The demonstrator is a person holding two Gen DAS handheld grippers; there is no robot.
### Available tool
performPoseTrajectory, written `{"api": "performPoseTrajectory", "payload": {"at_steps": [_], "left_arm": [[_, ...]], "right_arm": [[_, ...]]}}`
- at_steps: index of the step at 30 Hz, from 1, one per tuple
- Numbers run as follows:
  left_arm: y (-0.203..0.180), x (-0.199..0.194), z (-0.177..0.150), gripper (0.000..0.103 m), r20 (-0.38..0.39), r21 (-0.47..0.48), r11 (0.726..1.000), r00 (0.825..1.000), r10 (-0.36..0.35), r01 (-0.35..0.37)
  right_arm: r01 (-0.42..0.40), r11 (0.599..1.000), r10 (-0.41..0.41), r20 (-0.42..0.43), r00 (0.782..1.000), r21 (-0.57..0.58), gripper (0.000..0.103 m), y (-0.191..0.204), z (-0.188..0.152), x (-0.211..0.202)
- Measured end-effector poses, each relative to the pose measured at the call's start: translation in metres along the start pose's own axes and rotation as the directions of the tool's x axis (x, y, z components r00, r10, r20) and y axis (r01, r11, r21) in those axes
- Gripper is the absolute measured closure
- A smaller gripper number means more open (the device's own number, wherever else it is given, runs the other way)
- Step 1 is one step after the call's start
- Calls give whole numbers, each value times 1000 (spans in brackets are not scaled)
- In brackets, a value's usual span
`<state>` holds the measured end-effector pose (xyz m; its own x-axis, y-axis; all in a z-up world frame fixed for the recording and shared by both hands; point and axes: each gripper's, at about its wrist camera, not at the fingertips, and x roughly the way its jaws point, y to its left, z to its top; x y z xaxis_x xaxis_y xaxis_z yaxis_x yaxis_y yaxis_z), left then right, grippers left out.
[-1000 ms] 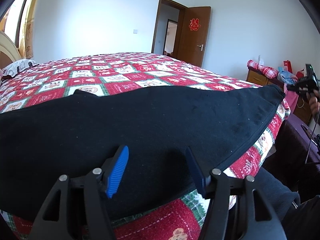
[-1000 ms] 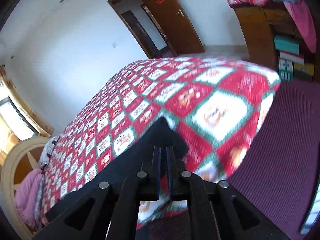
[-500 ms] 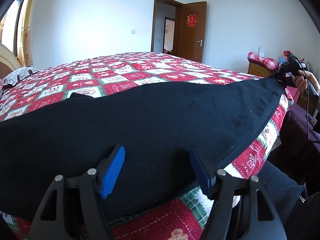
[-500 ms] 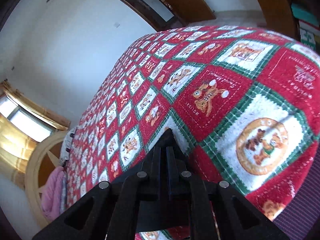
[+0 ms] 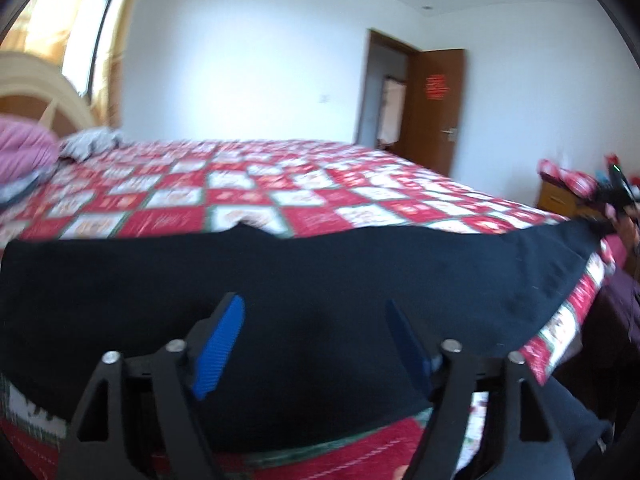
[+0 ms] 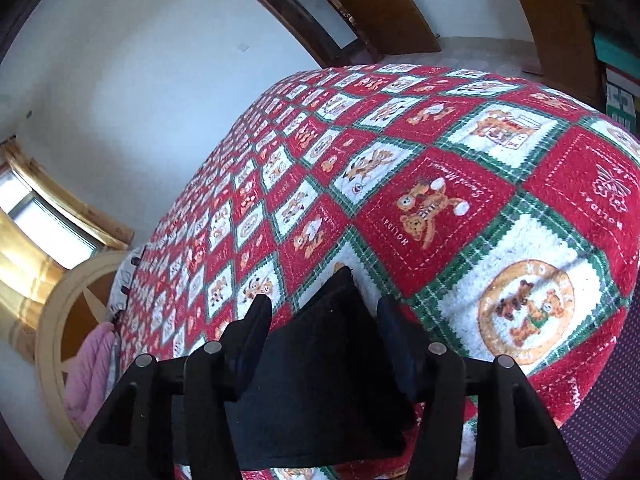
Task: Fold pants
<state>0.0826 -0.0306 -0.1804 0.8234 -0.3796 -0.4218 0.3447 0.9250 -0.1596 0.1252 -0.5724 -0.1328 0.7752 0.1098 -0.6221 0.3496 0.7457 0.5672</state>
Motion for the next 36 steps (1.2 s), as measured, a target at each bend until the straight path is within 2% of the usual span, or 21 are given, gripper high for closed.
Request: {"api": "performPoseTrajectory", "payload": {"at_steps": [1,2,3,4,6,8,11,13,18,20,22,24,27,28,29,31,33,36], "left_arm": [[8,5,-2,25,-25,-38,999,1000,4,-5],[12,9,-3,25,-40,-59,998,999,5,-8],[16,10,-4,25,-46,-74,997,999,4,-7],[16,11,-4,25,-43,-80,997,999,0,-3],[13,11,-5,23,-45,-65,998,999,4,-7],[8,12,-5,19,-50,-43,999,999,11,-13],[6,11,-7,17,-52,-30,999,999,13,-15],[7,11,-7,17,-52,-31,999,999,12,-13],[6,11,-8,17,-53,-27,999,998,16,-18],[5,12,-8,16,-53,-20,1000,998,20,-21],[4,9,-7,16,-45,-13,1000,999,24,-24],[1,5,-6,16,-27,0,1000,999,29,-29],[-4,5,-5,12,-24,26,999,999,32,-31],[-6,8,-6,10,-35,36,999,999,36,-34],[-6,10,-7,10,-44,41,998,998,39,-38],[-7,13,-8,10,-61,47,998,997,43,-40],[-6,13,-8,9,-67,46,998,997,47,-44],[-3,13,-9,7,-71,32,999,996,45,-42]], "right_arm": [[10,1000,-10,-4,1000,-6,51,0,0,3],[17,1000,-17,-9,1000,-9,60,1,0,9],[20,1000,-20,-14,1000,-14,72,0,1,12],[28,999,-29,-19,999,-24,79,1,1,16],[51,998,-51,-14,999,-42,89,3,2,19],[48,996,-45,34,998,-72,100,9,2,13],[29,994,-18,102,995,-108,100,18,4,1],[92,988,-78,115,990,-121,100,19,5,3],[153,986,-148,75,986,-70,100,-6,1,22],[126,990,-121,82,989,-58,99,-14,0,23],[126,991,-122,76,990,-43,89,-15,2,19],[168,985,-163,90,982,-46,61,-9,1,7],[282,951,-255,192,947,-125,53,22,-11,-23],[291,944,-256,213,943,-157,53,33,-16,-29],[276,939,-232,214,949,-205,52,46,-25,-32],[227,928,-182,171,968,-296,51,67,-42,-27],[201,910,-173,107,979,-364,51,81,-61,-11],[198,888,-200,40,979,-415,52,86,-82,14]]}}
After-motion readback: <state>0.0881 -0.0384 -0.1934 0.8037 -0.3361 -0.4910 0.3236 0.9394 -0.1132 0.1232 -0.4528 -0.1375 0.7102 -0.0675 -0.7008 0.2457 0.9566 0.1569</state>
